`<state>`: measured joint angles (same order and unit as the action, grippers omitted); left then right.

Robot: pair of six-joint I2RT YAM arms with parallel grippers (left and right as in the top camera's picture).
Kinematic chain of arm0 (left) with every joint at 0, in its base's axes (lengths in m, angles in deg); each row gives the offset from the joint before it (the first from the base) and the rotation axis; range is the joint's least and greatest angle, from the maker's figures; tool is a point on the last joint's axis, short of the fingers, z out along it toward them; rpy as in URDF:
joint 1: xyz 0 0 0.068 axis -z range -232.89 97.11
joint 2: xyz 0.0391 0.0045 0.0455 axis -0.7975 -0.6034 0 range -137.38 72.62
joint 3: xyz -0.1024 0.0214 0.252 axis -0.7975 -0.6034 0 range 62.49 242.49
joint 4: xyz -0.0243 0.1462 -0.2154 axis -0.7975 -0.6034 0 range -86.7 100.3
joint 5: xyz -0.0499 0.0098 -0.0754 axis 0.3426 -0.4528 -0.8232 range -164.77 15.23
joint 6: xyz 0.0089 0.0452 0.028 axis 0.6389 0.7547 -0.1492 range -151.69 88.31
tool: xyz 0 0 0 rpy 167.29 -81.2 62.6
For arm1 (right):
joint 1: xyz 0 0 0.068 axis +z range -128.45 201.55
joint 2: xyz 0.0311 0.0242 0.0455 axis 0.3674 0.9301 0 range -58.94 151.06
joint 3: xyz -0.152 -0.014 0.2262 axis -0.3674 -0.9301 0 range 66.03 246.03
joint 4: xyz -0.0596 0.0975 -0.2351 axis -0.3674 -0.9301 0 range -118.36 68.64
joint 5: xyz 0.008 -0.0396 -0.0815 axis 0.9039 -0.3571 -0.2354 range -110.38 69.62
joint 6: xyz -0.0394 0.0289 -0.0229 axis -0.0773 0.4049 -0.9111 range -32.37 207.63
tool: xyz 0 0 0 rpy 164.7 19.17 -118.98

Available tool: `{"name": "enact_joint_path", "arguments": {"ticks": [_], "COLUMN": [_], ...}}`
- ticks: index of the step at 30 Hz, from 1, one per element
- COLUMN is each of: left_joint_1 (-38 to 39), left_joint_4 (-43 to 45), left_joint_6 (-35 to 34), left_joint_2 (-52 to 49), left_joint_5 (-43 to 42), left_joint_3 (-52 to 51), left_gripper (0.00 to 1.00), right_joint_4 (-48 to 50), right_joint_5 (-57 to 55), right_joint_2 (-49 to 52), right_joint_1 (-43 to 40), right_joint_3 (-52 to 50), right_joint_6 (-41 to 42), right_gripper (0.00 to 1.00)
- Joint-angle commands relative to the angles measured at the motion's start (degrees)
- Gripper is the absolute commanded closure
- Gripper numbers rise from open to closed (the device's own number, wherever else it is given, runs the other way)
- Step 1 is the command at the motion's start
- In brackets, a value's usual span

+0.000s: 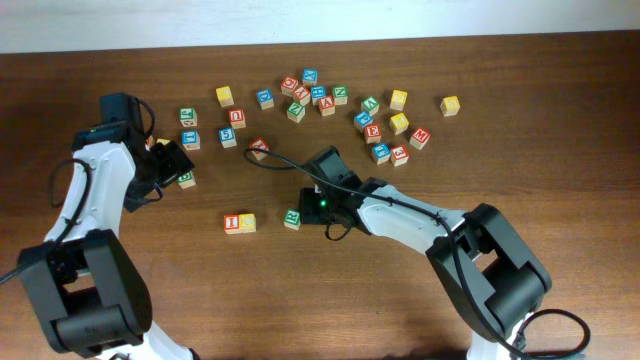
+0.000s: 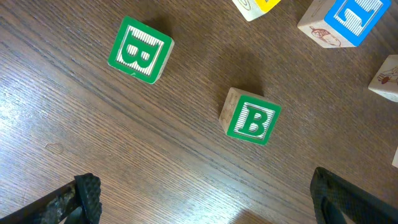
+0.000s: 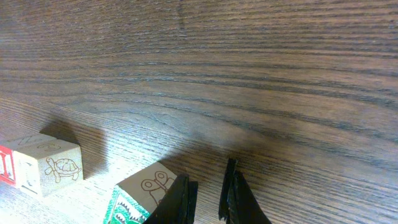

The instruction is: Spell out ICRA

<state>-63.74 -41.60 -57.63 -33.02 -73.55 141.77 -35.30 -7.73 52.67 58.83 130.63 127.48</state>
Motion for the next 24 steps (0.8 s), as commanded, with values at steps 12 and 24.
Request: {"name": "enact_joint_path", "arguments": {"ticks": [12,24], "left_joint_1": [0.09,0.09], "left_joint_4": [-0.04,-0.04], "left_joint_6": [0.31,0.31], "left_joint_2": [-0.20,-0.20], "left_joint_5": [-0.42,-0.42], "left_joint_3": [0.52,0.52], "left_gripper": [0.01,0.01], "right_joint_4": [3.30,0.15], "right_joint_5": [-3.41,0.74], "right_joint_2": [0.42,0.42], "right_joint_1": [0.33,0.33], "right_joint_3": [-0.33,-0.33], "right_joint_6": [-0.37,-0.37], "right_gripper": [0.89,0.89]}}
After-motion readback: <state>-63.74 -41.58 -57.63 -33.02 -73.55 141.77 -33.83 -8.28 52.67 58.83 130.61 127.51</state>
